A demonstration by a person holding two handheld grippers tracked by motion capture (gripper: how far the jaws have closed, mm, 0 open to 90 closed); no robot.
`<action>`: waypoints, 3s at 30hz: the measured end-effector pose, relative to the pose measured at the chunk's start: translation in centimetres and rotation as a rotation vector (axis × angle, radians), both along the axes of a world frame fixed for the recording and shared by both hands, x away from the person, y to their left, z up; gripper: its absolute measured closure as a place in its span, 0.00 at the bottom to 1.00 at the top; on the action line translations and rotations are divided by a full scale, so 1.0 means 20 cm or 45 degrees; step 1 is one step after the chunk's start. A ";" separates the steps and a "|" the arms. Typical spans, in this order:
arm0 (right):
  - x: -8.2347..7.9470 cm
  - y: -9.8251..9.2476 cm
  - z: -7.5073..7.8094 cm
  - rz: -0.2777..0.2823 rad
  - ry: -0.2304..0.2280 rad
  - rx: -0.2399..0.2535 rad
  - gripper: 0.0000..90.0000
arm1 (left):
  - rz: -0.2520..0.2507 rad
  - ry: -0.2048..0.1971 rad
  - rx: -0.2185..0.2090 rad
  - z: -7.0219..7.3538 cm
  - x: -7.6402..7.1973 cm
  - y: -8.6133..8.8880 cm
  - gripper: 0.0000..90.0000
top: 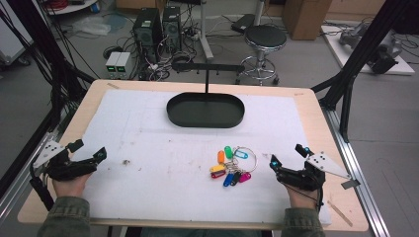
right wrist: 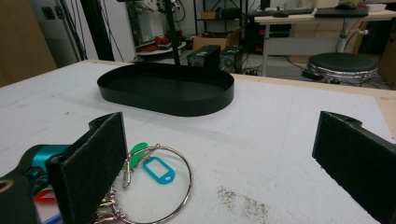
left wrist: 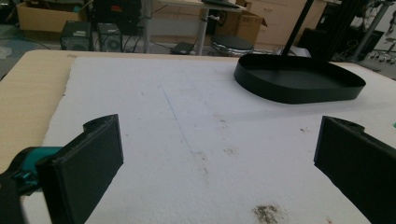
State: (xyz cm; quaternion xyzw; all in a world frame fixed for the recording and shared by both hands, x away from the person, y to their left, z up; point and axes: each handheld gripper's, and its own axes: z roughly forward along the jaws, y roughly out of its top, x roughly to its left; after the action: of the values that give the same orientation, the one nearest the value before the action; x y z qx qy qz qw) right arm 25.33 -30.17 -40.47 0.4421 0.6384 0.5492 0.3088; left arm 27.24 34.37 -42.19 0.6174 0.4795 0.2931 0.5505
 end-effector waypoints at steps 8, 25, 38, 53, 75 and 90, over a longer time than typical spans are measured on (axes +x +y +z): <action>-0.01 0.00 0.00 0.003 0.006 -0.014 0.02 | -0.007 -0.001 -0.019 0.00 0.00 -0.01 0.02; 0.01 0.00 -0.01 0.019 0.037 -0.020 0.02 | -0.022 0.012 -0.018 0.00 0.01 -0.01 0.02; 0.05 0.04 -0.03 0.066 0.081 -0.075 0.02 | -0.031 0.017 -0.016 -0.01 0.02 -0.01 0.02; 0.12 0.16 0.02 0.133 0.139 -0.147 0.02 | -0.035 0.059 -0.009 0.00 0.02 -0.02 0.02; 0.35 0.19 0.08 0.305 0.311 -0.358 0.02 | -0.054 0.054 0.046 0.02 0.01 -0.06 0.02; 0.49 0.25 0.10 0.363 0.410 -0.429 0.02 | -0.057 0.060 0.040 0.01 0.02 -0.06 0.02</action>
State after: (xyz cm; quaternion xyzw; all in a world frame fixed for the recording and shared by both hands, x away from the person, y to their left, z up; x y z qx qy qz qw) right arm 35.03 -25.24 -38.38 0.3718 0.8174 0.3959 0.1921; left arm 27.59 33.26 -41.93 0.6433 0.4738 0.2736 0.5355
